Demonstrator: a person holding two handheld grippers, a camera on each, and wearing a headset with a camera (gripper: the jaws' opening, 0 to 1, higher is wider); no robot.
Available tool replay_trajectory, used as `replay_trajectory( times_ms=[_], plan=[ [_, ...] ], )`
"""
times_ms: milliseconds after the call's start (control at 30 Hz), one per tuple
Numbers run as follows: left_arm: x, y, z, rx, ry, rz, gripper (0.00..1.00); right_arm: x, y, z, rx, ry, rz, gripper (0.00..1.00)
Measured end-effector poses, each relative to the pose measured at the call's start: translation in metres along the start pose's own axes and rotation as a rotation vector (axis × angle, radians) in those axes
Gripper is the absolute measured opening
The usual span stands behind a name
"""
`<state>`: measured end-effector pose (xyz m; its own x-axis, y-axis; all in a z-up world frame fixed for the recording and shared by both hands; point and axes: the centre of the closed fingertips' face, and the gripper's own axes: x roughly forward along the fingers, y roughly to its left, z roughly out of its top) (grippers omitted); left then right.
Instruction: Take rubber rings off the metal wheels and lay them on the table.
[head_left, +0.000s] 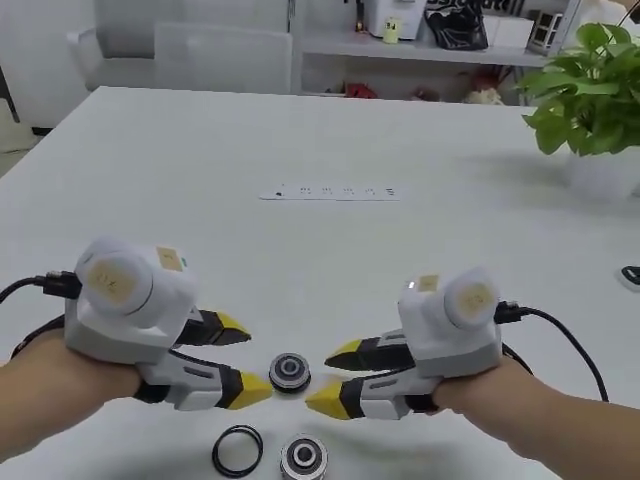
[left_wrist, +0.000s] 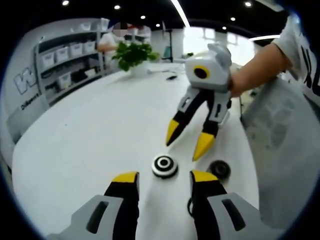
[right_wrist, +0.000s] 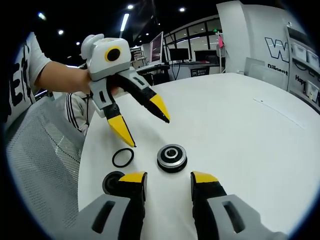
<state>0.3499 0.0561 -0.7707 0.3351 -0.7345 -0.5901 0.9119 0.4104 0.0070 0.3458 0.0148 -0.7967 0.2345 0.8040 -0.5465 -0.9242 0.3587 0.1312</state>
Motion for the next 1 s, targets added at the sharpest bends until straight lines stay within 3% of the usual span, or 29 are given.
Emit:
replay_trajectory(
  times_ms=[533, 1000],
  plan=[
    [0.021, 0.001, 0.005, -0.009, 0.003, -0.025, 0.32, -0.001, -0.003, 0.001, 0.010, -0.019, -0.007, 0.33],
    [0.036, 0.001, 0.001, -0.009, 0.027, -0.033, 0.19, 0.000, -0.006, -0.001, 0.022, -0.026, -0.014, 0.33]
  ],
)
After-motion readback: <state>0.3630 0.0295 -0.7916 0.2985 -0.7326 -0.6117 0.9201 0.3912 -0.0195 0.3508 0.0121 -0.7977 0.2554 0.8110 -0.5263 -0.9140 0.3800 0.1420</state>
